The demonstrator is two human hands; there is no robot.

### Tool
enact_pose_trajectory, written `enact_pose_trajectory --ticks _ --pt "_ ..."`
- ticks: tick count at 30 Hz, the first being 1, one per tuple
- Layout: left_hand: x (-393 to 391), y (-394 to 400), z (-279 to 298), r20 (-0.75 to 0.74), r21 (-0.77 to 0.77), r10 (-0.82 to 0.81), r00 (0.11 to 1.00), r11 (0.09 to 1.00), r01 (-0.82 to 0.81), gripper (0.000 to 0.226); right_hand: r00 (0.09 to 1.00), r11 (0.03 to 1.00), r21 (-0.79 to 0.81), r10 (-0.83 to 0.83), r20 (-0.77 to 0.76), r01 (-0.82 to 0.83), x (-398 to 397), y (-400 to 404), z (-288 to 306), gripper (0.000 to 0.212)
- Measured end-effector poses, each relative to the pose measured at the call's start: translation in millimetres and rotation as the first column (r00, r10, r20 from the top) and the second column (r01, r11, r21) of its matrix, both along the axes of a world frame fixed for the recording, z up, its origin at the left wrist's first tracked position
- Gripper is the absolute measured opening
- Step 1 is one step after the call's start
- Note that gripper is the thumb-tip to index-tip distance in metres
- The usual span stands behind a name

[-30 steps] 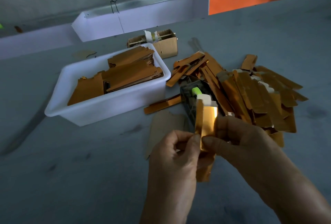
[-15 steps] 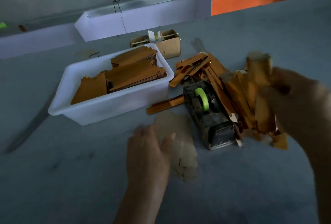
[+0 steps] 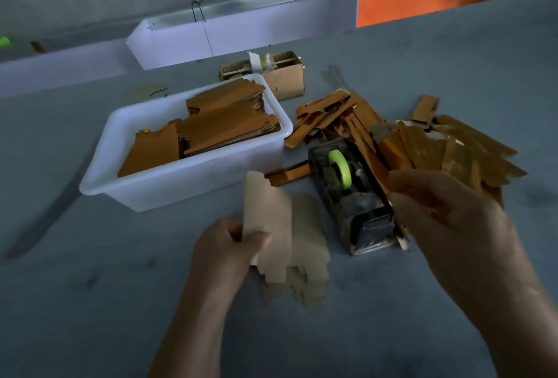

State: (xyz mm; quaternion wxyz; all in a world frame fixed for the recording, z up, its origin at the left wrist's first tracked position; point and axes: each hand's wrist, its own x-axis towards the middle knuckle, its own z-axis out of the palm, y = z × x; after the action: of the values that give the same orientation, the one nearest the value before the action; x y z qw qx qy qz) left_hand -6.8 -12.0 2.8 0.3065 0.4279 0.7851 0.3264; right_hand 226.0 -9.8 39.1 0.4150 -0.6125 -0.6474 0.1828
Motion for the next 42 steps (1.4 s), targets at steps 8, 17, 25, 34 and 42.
enact_pose_trajectory --ticks 8,17,25,34,42 --pt "11 -24 33 0.525 0.102 -0.100 0.845 0.993 0.054 0.062 0.956 0.944 -0.204 0.220 -0.195 -0.259 -34 -17 0 0.024" --pt "29 -32 24 0.625 0.200 -0.210 0.751 0.974 0.107 0.039 0.748 0.843 -0.315 0.145 -0.648 -0.437 -48 -16 -25 0.013" --pt "43 -29 21 0.446 0.198 -0.090 0.891 0.980 0.000 0.023 0.853 0.881 -0.296 0.195 -0.485 -0.370 -46 -20 -24 0.005" --pt "56 -30 23 0.387 0.231 -0.097 0.917 0.973 0.005 0.025 0.882 0.940 -0.108 0.259 -0.395 -0.324 -55 -29 -12 0.028" --pt "46 -34 29 0.566 0.197 -0.317 0.761 0.948 0.249 0.020 0.842 0.925 -0.151 0.240 -0.482 -0.350 -52 -25 -14 0.019"
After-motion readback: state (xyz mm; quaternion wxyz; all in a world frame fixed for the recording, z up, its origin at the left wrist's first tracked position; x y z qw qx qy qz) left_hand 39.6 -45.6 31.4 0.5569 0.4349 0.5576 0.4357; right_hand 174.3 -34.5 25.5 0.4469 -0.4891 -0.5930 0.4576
